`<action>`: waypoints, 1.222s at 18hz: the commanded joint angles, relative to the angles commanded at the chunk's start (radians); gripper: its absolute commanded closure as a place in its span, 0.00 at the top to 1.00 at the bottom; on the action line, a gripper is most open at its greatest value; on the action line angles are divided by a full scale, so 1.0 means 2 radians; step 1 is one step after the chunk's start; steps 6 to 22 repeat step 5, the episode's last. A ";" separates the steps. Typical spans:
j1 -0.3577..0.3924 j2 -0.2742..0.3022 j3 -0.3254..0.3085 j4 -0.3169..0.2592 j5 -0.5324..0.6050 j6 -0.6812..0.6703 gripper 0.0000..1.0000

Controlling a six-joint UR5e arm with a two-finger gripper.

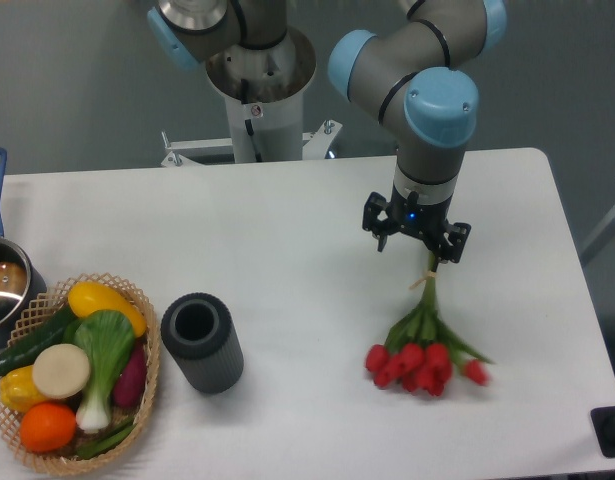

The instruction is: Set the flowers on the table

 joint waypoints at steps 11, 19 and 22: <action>0.002 -0.002 -0.011 0.056 0.001 0.000 1.00; 0.002 -0.002 -0.011 0.056 0.001 0.000 1.00; 0.002 -0.002 -0.011 0.056 0.001 0.000 1.00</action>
